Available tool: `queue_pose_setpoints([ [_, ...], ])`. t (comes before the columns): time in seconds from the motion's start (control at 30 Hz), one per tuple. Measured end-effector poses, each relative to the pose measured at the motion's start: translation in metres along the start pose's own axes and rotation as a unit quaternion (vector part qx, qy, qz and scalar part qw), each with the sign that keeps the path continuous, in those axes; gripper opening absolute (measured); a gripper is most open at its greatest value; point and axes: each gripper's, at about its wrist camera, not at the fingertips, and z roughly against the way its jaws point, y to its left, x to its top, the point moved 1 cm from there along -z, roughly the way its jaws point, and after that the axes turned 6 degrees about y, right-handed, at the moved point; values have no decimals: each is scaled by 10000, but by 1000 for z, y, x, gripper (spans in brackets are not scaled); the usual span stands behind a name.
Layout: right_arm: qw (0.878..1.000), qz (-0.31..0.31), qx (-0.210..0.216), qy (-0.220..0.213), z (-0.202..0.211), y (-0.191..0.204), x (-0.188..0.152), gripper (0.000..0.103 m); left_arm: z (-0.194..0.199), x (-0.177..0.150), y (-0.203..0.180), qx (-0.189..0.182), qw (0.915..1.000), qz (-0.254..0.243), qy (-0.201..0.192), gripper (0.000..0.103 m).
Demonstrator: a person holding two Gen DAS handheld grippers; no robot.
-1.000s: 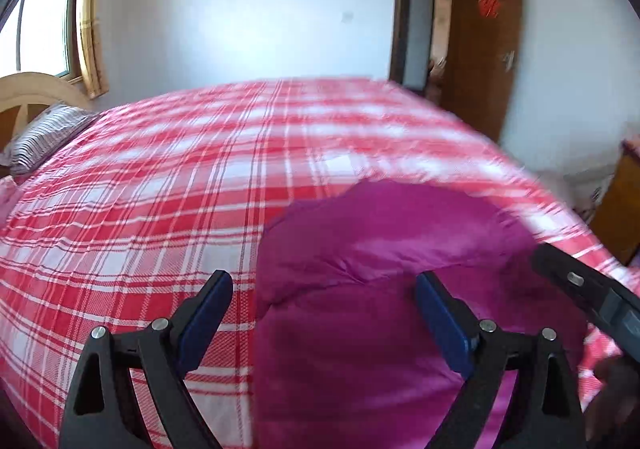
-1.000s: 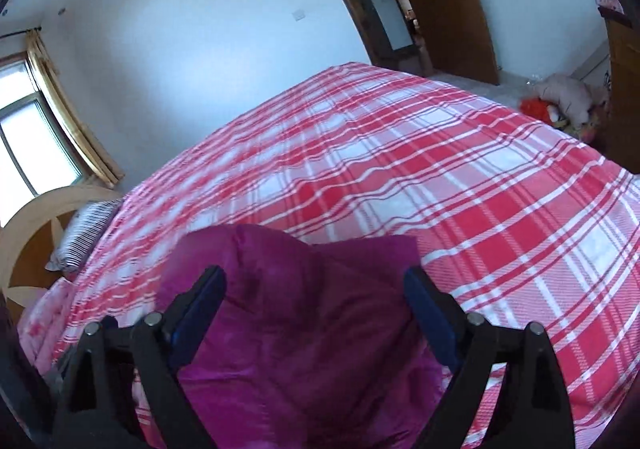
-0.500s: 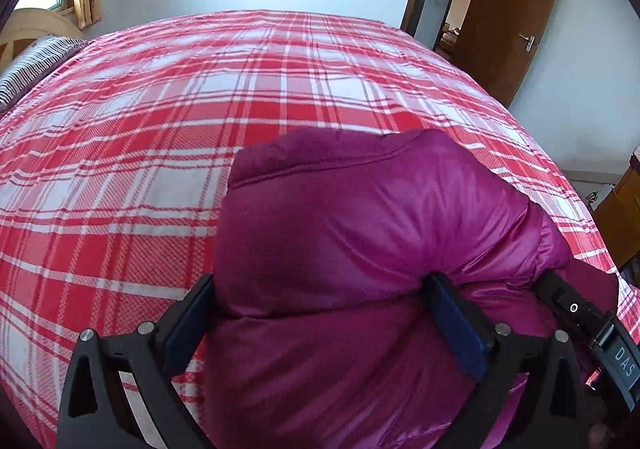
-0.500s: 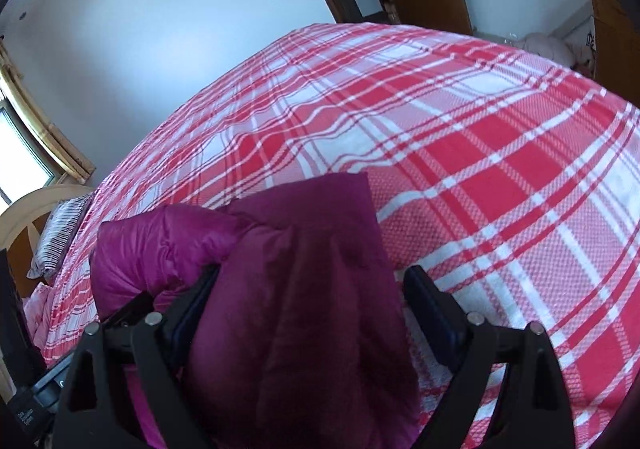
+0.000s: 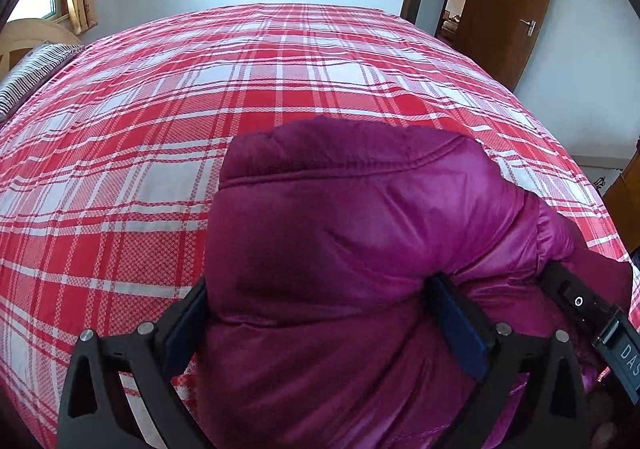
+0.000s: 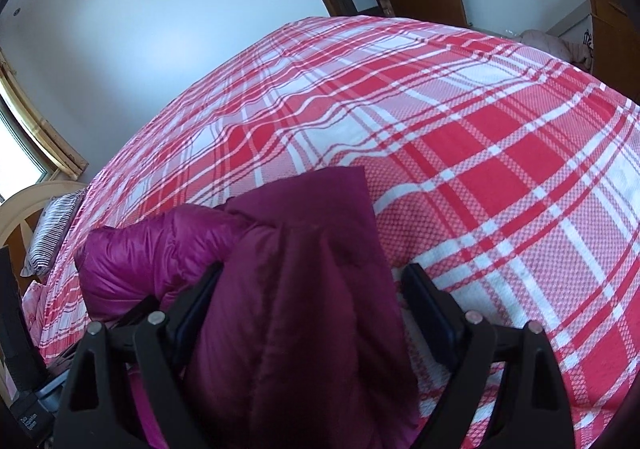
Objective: Fold large clothes
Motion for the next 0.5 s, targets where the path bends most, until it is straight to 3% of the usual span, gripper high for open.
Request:
queue_pose_setpoints([
  [0.5,10000,52,-30,75,-6,-1,1,92,-4,0,1,-7,10000,-22,43,102],
])
